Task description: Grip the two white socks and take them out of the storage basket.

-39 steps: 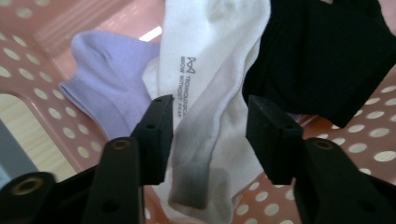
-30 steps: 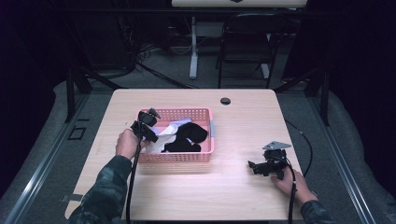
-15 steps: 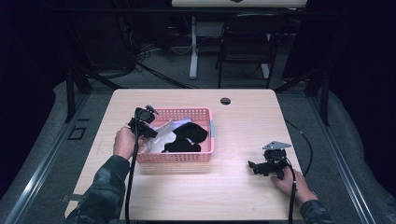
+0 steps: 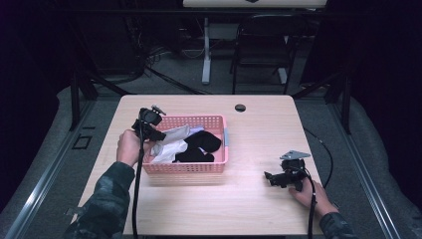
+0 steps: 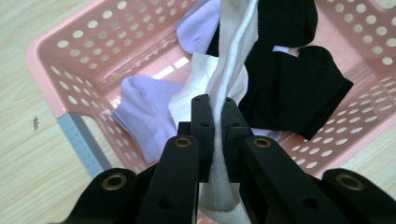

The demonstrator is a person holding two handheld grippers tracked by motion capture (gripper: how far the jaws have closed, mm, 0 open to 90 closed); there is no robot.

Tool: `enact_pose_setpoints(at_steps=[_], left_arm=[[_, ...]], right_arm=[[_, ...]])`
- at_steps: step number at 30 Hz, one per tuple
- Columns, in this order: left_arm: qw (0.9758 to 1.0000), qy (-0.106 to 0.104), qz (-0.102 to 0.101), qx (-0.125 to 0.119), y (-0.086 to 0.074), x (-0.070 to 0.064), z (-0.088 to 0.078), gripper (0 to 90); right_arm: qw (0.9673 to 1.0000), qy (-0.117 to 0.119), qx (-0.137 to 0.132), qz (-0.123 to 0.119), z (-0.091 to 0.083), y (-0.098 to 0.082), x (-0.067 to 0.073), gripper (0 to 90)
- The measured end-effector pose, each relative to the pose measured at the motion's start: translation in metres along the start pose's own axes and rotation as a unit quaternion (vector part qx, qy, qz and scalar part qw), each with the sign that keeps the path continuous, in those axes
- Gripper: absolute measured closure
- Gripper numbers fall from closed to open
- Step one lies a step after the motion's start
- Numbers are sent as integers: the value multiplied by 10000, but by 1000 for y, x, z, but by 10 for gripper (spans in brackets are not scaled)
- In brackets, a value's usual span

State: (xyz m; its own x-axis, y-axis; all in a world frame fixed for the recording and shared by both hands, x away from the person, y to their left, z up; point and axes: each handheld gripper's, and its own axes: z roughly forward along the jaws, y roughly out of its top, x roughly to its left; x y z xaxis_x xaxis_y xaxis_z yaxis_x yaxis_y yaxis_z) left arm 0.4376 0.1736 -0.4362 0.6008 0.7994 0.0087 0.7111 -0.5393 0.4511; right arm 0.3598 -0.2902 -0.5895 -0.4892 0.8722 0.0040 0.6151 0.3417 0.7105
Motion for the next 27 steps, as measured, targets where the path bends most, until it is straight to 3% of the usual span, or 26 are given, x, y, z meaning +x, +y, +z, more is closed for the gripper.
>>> enact_pose_setpoints(at_steps=[14, 27], left_arm=[[9994, 82, 15, -348, 7, 3, -32, 868], [9986, 241, -46, -473, 9, 11, -50, 868]], right_arm=[[10000, 2, 0, -1, 0, 0, 0, 0], [10000, -3, 15, -10, 0, 0, 0, 0]])
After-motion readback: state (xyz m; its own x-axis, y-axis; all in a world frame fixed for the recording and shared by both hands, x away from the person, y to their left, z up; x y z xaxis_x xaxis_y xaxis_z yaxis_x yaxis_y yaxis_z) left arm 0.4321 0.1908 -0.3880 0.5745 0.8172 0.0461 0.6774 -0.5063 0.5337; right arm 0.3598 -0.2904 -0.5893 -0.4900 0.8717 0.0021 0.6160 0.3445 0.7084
